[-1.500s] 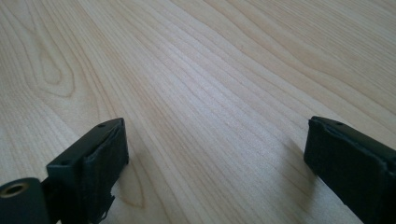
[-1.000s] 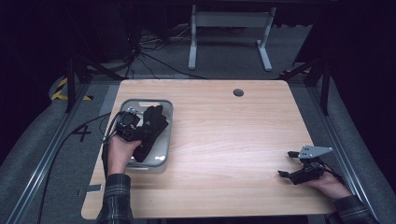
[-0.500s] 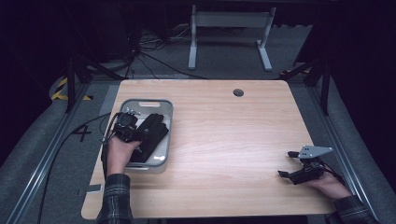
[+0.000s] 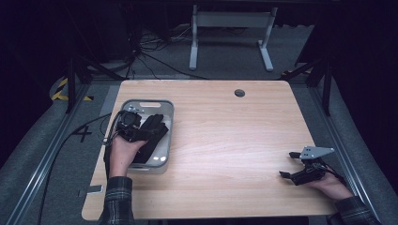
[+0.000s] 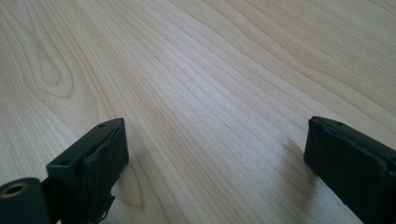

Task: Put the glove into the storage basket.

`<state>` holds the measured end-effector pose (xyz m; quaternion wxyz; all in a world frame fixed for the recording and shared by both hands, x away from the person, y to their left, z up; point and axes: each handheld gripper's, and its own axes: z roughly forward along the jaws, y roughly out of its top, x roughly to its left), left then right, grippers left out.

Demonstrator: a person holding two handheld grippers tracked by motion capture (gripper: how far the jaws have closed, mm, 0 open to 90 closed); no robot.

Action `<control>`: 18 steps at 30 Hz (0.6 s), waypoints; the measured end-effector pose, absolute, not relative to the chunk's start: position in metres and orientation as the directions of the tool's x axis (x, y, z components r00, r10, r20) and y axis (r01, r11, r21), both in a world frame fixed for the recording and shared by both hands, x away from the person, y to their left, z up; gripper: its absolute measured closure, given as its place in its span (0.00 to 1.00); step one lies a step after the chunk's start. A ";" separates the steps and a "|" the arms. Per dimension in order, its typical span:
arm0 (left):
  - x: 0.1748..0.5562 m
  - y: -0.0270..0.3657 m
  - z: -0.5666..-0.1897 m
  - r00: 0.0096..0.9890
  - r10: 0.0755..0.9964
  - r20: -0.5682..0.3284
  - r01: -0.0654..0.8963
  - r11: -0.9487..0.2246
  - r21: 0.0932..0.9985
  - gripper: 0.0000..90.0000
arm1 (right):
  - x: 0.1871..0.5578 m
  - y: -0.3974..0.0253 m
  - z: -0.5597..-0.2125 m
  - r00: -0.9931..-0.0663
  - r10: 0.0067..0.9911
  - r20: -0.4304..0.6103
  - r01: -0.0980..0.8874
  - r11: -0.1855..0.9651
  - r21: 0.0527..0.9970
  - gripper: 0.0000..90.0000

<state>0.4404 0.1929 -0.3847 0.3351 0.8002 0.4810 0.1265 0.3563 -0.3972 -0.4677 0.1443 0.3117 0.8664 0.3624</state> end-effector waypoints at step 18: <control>0.418 0.122 -0.366 0.611 0.782 -0.126 0.598 -0.351 0.721 0.22 | 0.356 -0.397 -0.468 -0.763 0.645 -0.024 0.436 0.542 0.718 0.08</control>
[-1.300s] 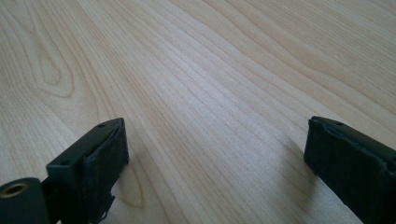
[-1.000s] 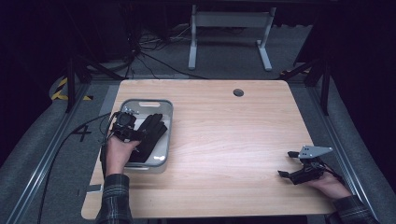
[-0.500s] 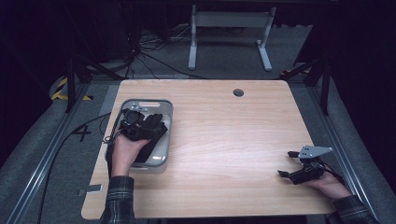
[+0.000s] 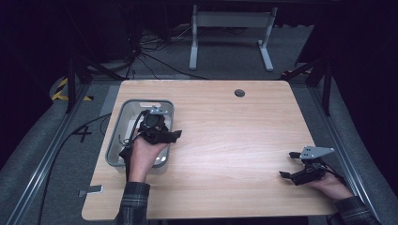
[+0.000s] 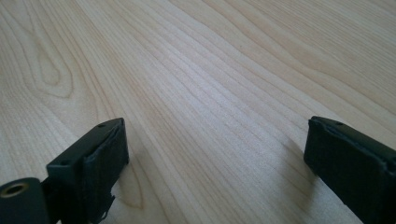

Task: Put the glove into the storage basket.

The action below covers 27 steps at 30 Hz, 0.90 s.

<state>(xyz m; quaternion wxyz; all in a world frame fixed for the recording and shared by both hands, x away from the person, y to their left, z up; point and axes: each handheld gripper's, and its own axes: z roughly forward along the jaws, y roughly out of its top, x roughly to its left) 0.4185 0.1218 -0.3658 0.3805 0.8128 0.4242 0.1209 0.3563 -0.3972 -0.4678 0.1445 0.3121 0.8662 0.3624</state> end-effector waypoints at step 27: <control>0.379 0.017 -0.403 0.746 0.656 -0.114 0.522 -0.470 0.711 0.19 | 0.356 -0.397 -0.468 -0.764 0.645 -0.025 0.435 0.543 0.718 0.08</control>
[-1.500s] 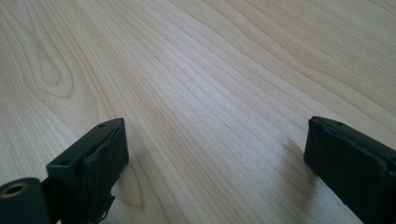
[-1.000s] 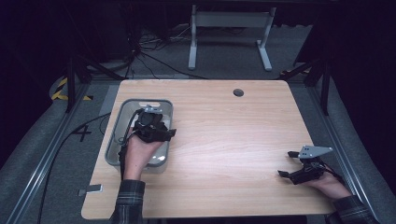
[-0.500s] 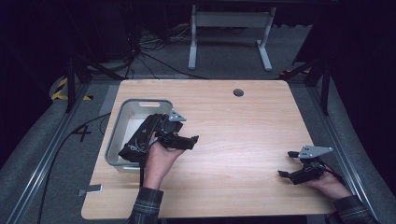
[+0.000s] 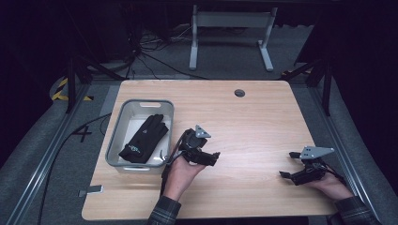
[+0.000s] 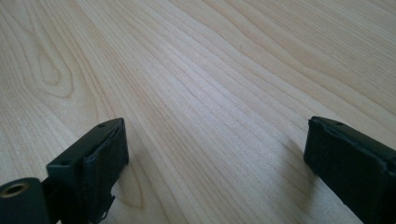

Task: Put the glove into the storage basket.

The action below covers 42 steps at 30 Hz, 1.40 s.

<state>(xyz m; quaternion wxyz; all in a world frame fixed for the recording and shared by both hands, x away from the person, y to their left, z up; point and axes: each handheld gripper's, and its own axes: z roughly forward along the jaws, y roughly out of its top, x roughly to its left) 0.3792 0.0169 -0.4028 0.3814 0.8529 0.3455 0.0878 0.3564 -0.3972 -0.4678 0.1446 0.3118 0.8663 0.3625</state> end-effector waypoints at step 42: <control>0.360 -0.025 -0.475 0.805 0.593 -0.017 0.441 -0.579 0.686 0.00 | 0.356 -0.397 -0.468 -0.763 0.646 -0.025 0.436 0.543 0.718 0.08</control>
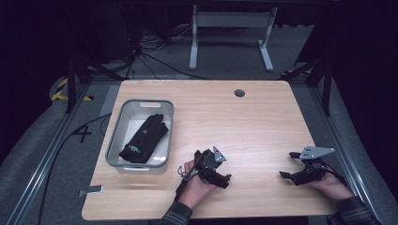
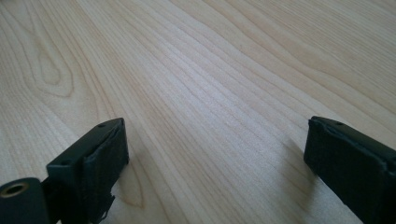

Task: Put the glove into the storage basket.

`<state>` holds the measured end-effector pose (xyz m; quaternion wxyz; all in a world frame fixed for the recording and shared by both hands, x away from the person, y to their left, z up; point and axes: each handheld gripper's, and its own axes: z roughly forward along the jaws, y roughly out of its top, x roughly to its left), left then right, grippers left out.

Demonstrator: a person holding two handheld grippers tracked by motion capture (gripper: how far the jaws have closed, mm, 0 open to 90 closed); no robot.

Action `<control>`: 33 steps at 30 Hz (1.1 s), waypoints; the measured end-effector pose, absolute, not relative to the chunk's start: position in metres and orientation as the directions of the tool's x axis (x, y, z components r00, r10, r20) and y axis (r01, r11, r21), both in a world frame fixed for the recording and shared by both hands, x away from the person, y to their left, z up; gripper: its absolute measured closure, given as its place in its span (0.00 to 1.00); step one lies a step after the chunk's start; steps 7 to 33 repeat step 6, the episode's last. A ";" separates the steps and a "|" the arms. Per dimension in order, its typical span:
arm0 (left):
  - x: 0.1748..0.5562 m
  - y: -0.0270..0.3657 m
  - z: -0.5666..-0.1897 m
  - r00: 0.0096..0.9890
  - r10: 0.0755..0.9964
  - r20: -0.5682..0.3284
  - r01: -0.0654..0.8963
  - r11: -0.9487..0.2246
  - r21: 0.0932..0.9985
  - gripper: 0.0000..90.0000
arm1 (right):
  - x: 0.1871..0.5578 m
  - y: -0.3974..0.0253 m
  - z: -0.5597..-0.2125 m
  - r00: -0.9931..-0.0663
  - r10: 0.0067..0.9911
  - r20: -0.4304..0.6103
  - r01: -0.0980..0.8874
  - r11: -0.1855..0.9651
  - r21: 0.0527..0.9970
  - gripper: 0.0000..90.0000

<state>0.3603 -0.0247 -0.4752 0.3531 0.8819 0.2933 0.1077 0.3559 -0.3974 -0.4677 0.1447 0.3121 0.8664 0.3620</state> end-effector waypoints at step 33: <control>0.360 -0.024 -0.475 0.804 0.594 -0.018 0.442 -0.577 0.687 0.00 | 0.356 -0.397 -0.468 -0.763 0.645 -0.025 0.436 0.543 0.718 0.08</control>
